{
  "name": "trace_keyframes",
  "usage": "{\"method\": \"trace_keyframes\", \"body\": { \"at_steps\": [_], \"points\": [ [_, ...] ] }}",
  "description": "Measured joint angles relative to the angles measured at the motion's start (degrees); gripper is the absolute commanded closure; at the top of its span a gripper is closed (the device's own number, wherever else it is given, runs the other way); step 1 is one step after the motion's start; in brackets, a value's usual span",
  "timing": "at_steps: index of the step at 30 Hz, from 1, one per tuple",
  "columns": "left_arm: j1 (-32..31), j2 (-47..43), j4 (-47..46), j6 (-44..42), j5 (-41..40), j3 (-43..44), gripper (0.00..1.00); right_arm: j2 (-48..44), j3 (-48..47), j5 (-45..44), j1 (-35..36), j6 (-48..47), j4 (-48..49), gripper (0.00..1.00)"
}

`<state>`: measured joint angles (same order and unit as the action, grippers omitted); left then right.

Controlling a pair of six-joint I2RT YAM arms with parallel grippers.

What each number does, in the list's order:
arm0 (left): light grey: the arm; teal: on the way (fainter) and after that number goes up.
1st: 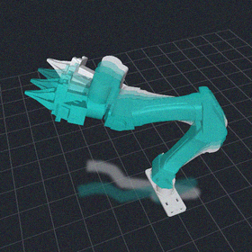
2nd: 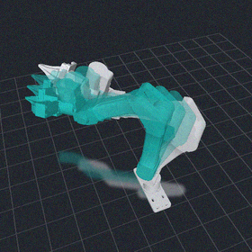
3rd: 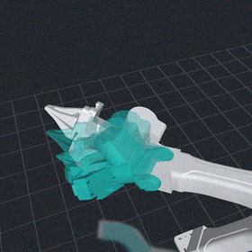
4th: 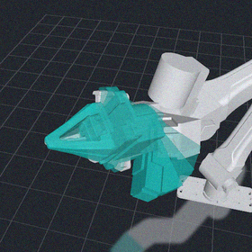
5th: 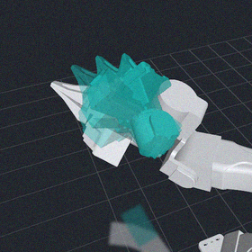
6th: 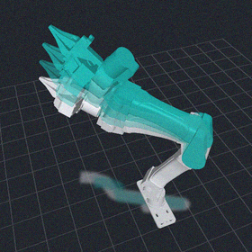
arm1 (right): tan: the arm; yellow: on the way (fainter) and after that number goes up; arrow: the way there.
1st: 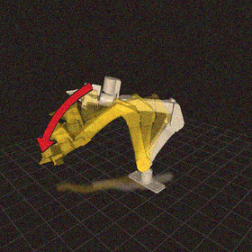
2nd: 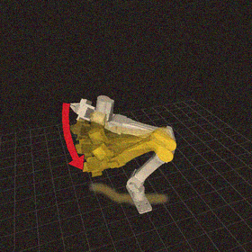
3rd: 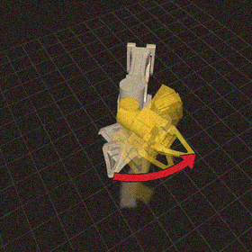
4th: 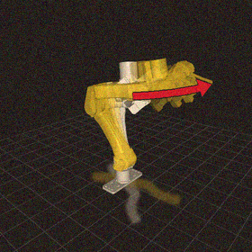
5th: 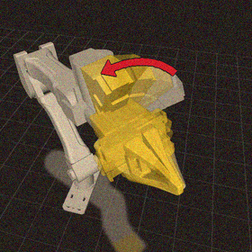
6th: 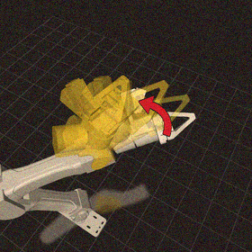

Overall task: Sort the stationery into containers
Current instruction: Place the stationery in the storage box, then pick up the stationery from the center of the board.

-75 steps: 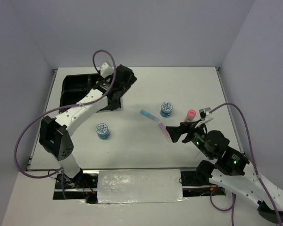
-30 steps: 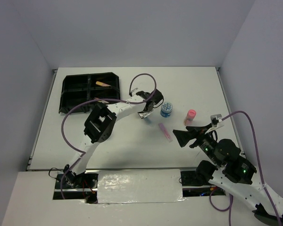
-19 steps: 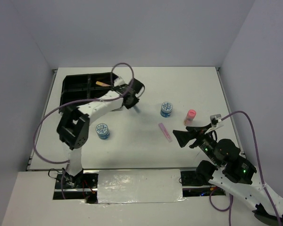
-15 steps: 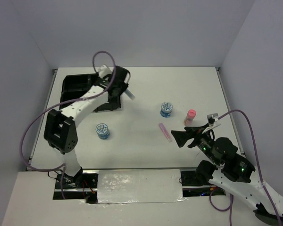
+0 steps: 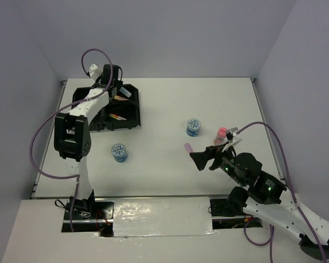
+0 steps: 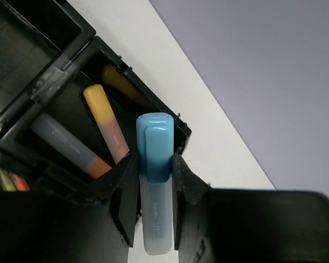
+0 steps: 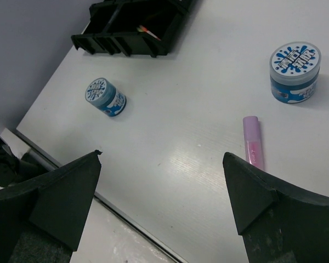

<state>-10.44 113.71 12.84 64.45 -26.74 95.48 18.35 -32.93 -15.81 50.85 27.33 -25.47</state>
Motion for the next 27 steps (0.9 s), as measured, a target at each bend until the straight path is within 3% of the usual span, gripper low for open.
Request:
{"method": "trace_keyframes", "body": {
  "at_steps": [4, 9, 10, 20, 22, 24, 27],
  "points": [
    [1.7, 2.4, -1.6, -1.7, 1.1, 0.5, 0.76, 2.4, 0.9, 1.3, 0.0, -0.5, 1.7, 0.0],
    [3.3, 2.6, -4.2, -3.3, 2.0, 0.5, 0.43, 4.8, 1.1, 2.7, 0.0, -1.5, 3.1, 0.0],
    [3.4, 2.7, -4.4, -3.5, 2.1, 0.5, 0.28, 5.1, 1.1, 2.9, 0.0, -1.7, 3.4, 0.0],
    [3.3, 3.0, -5.5, -2.8, 3.1, -0.9, 0.17, 5.4, 1.5, 4.3, 0.0, -2.5, 5.4, 0.0],
    [3.0, 2.1, -5.6, -2.9, 3.3, -2.6, 0.09, 5.2, 1.6, 4.2, 0.0, -2.5, 5.4, 0.0],
    [1.9, 0.5, -3.8, -3.4, 3.0, -4.0, 0.01, 4.7, 1.6, 4.0, 0.0, -2.3, 5.4, 0.0],
    [-3.1, -3.3, 1.6, -4.2, 0.3, -4.0, 0.01, 3.3, 1.6, 2.3, 0.0, -0.8, 4.9, 0.0]
  ]
}}
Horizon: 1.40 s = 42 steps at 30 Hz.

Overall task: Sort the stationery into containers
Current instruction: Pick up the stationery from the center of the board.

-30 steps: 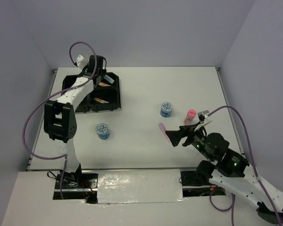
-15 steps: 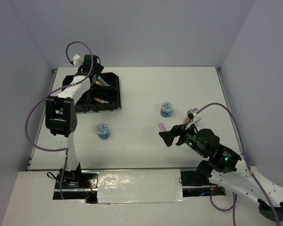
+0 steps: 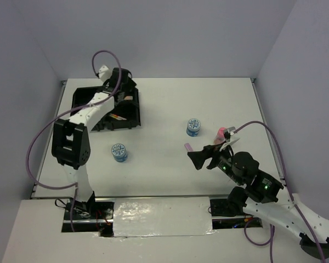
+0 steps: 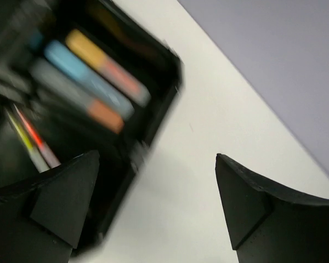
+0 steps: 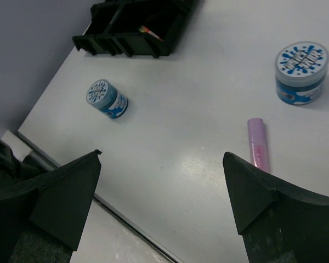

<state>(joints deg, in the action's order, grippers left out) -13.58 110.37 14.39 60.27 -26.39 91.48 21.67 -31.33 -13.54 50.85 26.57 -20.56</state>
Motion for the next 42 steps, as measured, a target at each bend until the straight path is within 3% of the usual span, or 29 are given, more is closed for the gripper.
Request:
{"method": "trace_keyframes", "body": {
  "at_steps": [9, 13, 18, 24, 37, 40, 42],
  "points": [
    [-31.6, -11.6, 12.6, 6.5, -5.6, -4.2, 0.01, -3.8, -7.9, -15.9, 0.0, 10.0, -15.9, 0.0],
    [-42.7, -5.5, 16.9, 9.4, -5.8, -2.8, 0.01, -6.5, -13.6, -23.1, 0.0, 14.3, -23.6, 0.0],
    [-51.2, 8.2, 24.6, 12.4, -6.1, 8.3, 0.01, -10.0, -17.7, -27.8, 0.0, 16.6, -30.9, 0.0],
    [-53.8, 15.0, 29.9, 15.3, -6.2, 12.4, 0.01, -11.9, -18.3, -28.2, 0.0, 16.7, -34.1, 0.0],
    [-51.5, 22.3, 32.8, 16.3, -8.5, 20.1, 0.01, -14.6, -16.3, -25.6, 0.0, 13.4, -32.5, 0.0],
    [-50.7, 23.3, 33.4, 16.5, -8.5, 19.8, 0.03, -14.6, -15.9, -24.8, 0.0, 12.7, -32.1, 0.0],
    [-50.0, 23.4, 33.4, 16.5, -9.0, 18.9, 0.09, -14.6, -15.9, -24.5, 0.0, 12.4, -31.7, 0.0]
  ]
}}
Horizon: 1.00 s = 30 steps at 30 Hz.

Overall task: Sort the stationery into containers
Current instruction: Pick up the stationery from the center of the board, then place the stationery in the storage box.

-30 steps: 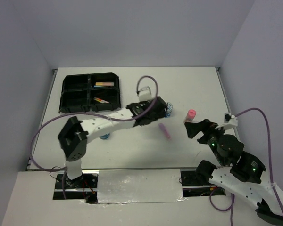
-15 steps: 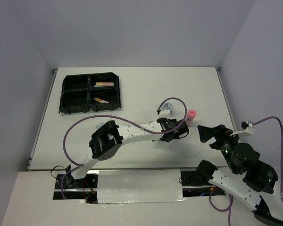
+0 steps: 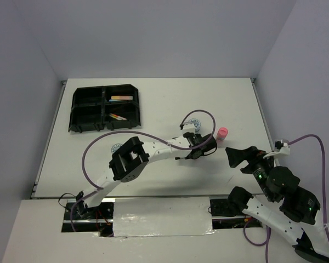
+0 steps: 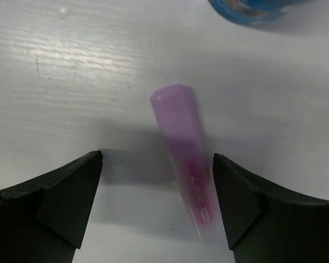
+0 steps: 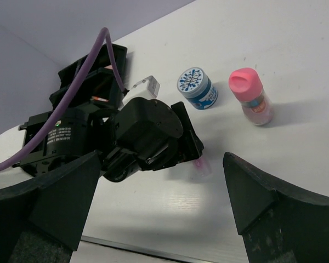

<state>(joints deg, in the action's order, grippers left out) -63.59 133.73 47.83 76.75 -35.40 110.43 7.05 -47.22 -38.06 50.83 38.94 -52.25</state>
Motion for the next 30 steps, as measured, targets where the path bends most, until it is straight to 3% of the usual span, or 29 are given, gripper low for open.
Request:
{"method": "trace_keyframes", "body": {
  "at_steps": [3, 4, 7, 8, 10, 19, 25, 29, 30],
  "points": [
    [0.8, -0.3, 0.0, 0.1, -0.9, -0.9, 0.31, 0.0, 0.0, 0.5, 0.0, -0.5, 0.7, 0.0],
    [1.1, -0.7, -0.1, 0.2, -1.4, -1.8, 0.5, 0.0, 0.0, 0.6, 0.0, -0.7, 0.8, 0.0],
    [1.8, -3.1, -1.0, 0.9, -2.3, -6.0, 0.74, 0.0, 0.0, 1.0, 0.0, -1.0, 1.1, 0.0],
    [2.1, -4.2, -1.1, 1.3, -2.4, -7.7, 0.9, 0.0, 0.1, 1.2, 0.0, -1.1, 1.4, 0.0],
    [2.7, -6.8, -1.9, 1.8, -2.4, -11.9, 1.0, 0.0, 0.4, 1.5, 0.0, -1.2, 2.3, 0.0],
    [10.1, -22.1, -3.5, 1.2, -3.1, -25.8, 1.0, 0.0, 2.3, 3.5, 0.0, -2.2, 4.5, 0.0],
    [25.8, -38.5, -17.7, -3.5, -0.9, -31.6, 1.0, 0.8, 4.5, 5.9, 0.0, -4.0, 8.1, 0.0],
    [35.0, -39.5, -26.5, -3.9, -0.5, -31.1, 0.99, 2.4, 6.5, 8.0, 0.0, -5.2, 11.1, 0.0],
    [36.5, -38.7, -28.2, -3.9, -0.4, -30.9, 0.93, 2.9, 6.8, 8.5, 0.0, -5.5, 11.5, 0.0]
  ]
}}
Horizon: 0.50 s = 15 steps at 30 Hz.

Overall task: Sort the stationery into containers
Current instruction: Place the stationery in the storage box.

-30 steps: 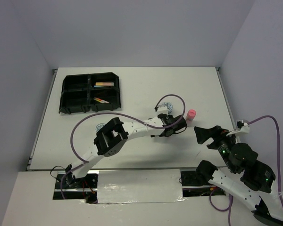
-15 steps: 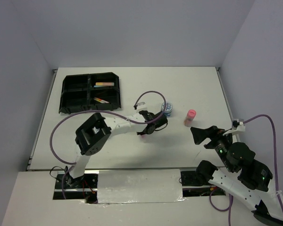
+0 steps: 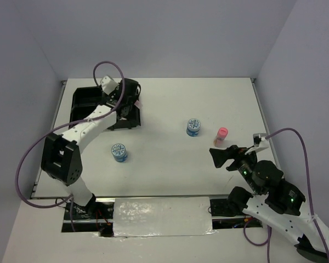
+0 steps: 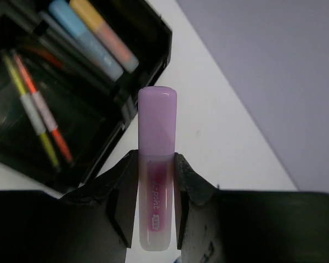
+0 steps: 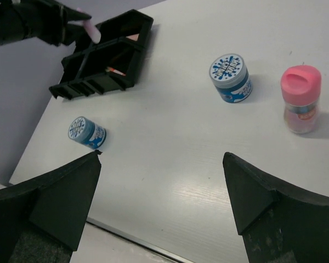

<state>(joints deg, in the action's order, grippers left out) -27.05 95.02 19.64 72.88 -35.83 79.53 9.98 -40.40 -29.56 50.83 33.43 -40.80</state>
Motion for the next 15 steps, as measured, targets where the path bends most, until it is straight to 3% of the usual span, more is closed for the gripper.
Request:
{"method": "trace_keyframes", "body": {
  "at_steps": [3, 10, 15],
  "points": [
    [4.0, 4.2, -5.6, -0.2, 1.0, 1.9, 1.0, 1.5, 1.0, 1.7, 0.0, -0.8, 1.7, 0.0],
    [13.7, 18.0, -12.4, 0.7, 8.8, 11.2, 1.0, 4.6, 2.9, 4.5, 0.0, -2.4, 5.3, 0.0],
    [17.0, 21.9, -12.9, -0.8, 9.1, 14.1, 0.87, 7.4, 3.9, 5.8, 0.0, -3.8, 7.5, 0.0]
  ]
}}
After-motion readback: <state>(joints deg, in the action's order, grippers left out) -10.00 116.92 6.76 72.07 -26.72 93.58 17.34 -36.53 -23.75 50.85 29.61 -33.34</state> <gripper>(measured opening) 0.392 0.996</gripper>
